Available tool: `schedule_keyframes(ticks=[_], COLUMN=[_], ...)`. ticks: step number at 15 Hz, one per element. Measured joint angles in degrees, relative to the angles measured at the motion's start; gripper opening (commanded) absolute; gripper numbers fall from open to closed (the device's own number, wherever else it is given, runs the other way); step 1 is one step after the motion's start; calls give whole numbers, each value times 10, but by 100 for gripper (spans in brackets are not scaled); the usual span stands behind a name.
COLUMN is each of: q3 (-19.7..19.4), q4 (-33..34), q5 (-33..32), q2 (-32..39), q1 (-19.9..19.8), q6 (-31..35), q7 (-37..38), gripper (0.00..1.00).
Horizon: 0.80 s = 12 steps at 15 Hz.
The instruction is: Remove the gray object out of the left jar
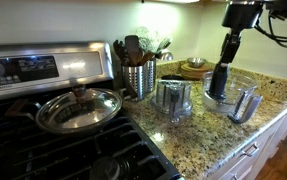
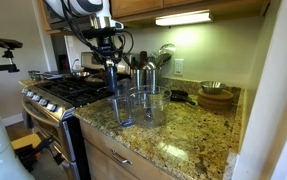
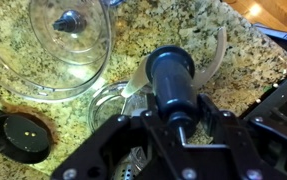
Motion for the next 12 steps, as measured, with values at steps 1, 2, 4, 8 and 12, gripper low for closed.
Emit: schedule_keyframes(ticks=[1, 2, 4, 8, 12], q3=[3, 6, 10, 10, 4], q4=[-9, -20, -40, -70, -78], q5=[0, 0, 0, 0, 0], q2=[0, 1, 5, 21, 59], q1=[1, 1, 1, 1, -1], q6=[9, 21, 48, 112, 157], q7=[6, 13, 24, 40, 44], gripper=[19, 19, 19, 19, 19])
